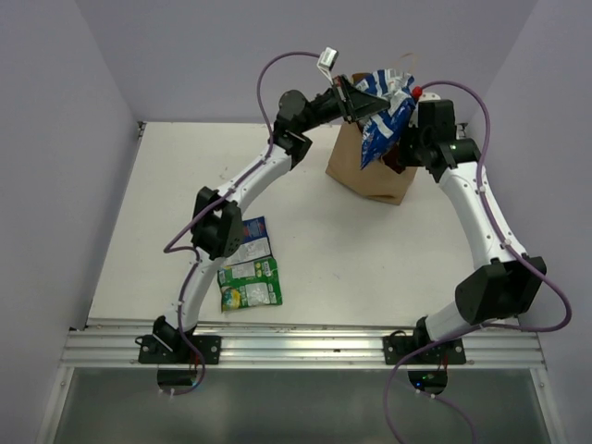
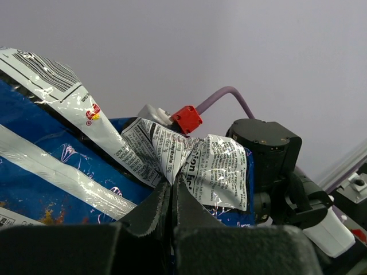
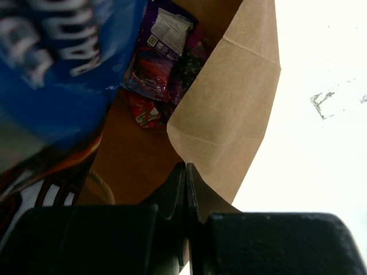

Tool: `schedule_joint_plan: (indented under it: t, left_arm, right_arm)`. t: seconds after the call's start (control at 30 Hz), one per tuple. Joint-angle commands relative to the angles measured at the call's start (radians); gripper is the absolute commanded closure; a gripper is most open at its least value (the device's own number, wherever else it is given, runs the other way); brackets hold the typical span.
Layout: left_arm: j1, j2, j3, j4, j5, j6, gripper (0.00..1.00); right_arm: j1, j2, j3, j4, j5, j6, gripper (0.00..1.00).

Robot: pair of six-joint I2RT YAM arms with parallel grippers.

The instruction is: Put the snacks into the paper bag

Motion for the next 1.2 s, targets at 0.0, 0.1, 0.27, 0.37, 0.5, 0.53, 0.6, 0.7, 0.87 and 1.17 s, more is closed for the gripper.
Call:
schedule_joint_plan:
  t: [0.0, 0.1, 0.27, 0.37, 0.5, 0.53, 0.6, 0.7, 0.87, 1.17]
  left_arm:
    - [0.006, -0.057, 0.016, -0.136, -0.131, 0.119, 1.0]
    - [0.01, -0.075, 0.028, -0.253, -0.251, 0.19, 1.0]
    - [0.015, -0.103, 0.029, -0.432, -0.43, 0.237, 1.0]
    - [0.015, -0.123, 0.014, -0.463, -0.473, 0.253, 1.0]
    - [0.012, -0.138, 0.016, -0.503, -0.527, 0.279, 1.0]
    - [0.009, -0.143, 0.016, -0.514, -0.538, 0.287, 1.0]
    - [0.006, -0.164, 0.017, -0.551, -0.581, 0.334, 1.0]
    - [-0.01, -0.193, -0.01, -0.529, -0.641, 0.359, 1.0]
    - [-0.002, -0.137, 0.092, -0.529, -0.687, 0.284, 1.0]
    - [-0.006, -0.12, 0.095, -0.503, -0.694, 0.303, 1.0]
  right_arm:
    - [0.016, -0.067, -0.013, 0.006, -0.018, -0.015, 1.0]
    - [0.018, -0.074, -0.018, 0.006, -0.023, -0.012, 1.0]
    - [0.024, -0.082, -0.018, 0.006, -0.025, -0.012, 1.0]
    - [0.03, -0.085, -0.018, 0.007, -0.028, -0.009, 1.0]
    - [0.032, -0.085, -0.019, 0.009, -0.031, -0.011, 1.0]
    - [0.035, -0.087, -0.019, 0.01, -0.031, -0.009, 1.0]
    - [0.036, -0.084, -0.019, 0.01, -0.029, -0.011, 1.0]
    - [0.038, -0.081, -0.019, 0.012, -0.032, -0.009, 1.0]
    - [0.042, -0.076, -0.013, 0.012, -0.037, -0.009, 1.0]
    - [0.047, -0.079, -0.016, 0.012, -0.035, -0.011, 1.0]
